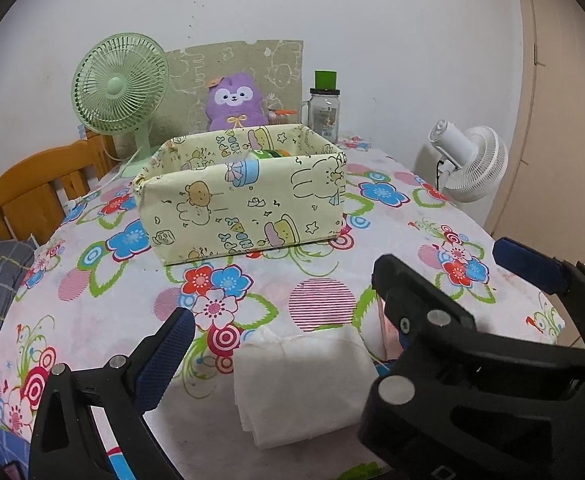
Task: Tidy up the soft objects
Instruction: 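Lower left tool toward the white folded tissue while right tool approaches the pink packet, then close left tool on the white folded tissue while right tool closes on the pink packet, then lift the white tissue with left tool while right tool carries the pink packet over the basket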
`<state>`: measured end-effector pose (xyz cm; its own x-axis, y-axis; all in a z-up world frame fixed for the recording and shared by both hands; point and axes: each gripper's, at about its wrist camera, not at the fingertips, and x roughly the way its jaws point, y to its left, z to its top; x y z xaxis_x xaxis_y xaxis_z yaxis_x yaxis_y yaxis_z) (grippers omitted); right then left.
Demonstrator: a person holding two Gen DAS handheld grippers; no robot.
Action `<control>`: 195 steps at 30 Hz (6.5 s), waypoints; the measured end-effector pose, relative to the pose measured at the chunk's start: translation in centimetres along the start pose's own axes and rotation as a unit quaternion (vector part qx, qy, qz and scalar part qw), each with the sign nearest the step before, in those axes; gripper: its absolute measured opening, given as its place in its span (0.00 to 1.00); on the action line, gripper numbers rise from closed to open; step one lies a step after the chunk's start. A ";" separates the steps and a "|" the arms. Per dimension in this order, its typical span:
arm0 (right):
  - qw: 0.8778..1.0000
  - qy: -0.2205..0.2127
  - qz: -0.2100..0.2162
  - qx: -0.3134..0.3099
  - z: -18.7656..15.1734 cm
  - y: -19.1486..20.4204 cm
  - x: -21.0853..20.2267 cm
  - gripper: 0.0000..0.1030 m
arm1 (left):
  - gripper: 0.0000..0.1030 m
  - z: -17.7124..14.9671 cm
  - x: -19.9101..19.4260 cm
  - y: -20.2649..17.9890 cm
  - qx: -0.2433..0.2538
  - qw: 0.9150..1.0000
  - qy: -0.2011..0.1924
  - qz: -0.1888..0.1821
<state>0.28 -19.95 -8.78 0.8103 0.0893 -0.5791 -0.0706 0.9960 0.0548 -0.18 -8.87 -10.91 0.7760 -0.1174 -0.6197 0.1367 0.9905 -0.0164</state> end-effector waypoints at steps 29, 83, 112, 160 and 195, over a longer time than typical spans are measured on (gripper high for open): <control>0.995 0.088 -0.026 0.023 -2.9 -2.0 5.9 0.90 | 0.91 -2.5 5.1 -0.3 -0.030 0.997 0.069 -0.006; 0.993 0.119 -0.012 0.013 -0.5 0.9 9.1 0.41 | 0.82 -0.6 6.2 2.6 -0.044 0.997 0.071 0.002; 0.997 0.073 0.018 -0.014 3.1 4.2 4.9 0.41 | 0.82 2.0 1.5 4.5 -0.058 0.998 0.027 0.018; 0.999 0.022 0.022 -0.018 10.2 5.3 2.6 0.41 | 0.82 8.8 -1.3 5.6 -0.031 0.999 -0.021 0.035; 0.999 0.019 0.032 -0.011 16.1 5.1 9.2 0.41 | 0.82 15.1 4.6 6.9 -0.016 0.999 -0.021 0.035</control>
<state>16.70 -14.12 -0.76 0.7814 0.1526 -0.6051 -0.1345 0.9880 0.0754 13.57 -3.70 -2.03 0.8081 -0.0497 -0.5869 0.0615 0.9981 0.0002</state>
